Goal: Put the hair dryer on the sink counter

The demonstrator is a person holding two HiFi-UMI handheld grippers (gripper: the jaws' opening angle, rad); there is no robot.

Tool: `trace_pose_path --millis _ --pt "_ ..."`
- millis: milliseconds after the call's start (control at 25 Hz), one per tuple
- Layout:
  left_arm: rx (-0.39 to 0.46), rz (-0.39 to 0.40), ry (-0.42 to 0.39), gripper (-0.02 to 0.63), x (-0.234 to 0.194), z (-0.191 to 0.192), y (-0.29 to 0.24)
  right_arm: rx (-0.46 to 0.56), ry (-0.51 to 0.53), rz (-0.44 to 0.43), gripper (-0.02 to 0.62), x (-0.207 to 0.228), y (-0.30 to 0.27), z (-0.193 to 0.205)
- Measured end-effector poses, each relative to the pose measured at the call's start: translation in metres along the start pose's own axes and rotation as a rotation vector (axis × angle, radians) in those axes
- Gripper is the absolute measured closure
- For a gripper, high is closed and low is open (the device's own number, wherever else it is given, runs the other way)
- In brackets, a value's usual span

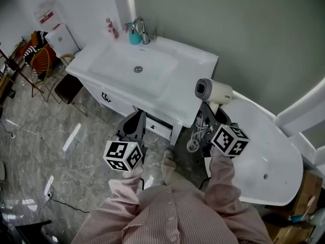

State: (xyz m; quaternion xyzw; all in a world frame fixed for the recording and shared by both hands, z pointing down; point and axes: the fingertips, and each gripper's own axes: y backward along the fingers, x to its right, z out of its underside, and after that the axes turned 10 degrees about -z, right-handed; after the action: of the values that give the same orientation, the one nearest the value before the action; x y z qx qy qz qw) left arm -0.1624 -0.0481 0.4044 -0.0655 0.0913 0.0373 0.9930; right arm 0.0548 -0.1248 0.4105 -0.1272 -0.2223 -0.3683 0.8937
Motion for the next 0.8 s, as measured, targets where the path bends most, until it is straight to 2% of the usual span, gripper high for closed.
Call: trace_pose_path --millis 440,800 --pt "-0.029 0.012 0.016 0.607 -0.036 -0.018 -0.098 -0.018 -0.03 0.034 0.43 0.044 -0.087 -0.024" --pt "-0.065 0.073 0.029 0.607 -0.035 -0.018 -0.164 -0.021 -0.07 0.077 0.43 0.086 -0.125 -0.036"
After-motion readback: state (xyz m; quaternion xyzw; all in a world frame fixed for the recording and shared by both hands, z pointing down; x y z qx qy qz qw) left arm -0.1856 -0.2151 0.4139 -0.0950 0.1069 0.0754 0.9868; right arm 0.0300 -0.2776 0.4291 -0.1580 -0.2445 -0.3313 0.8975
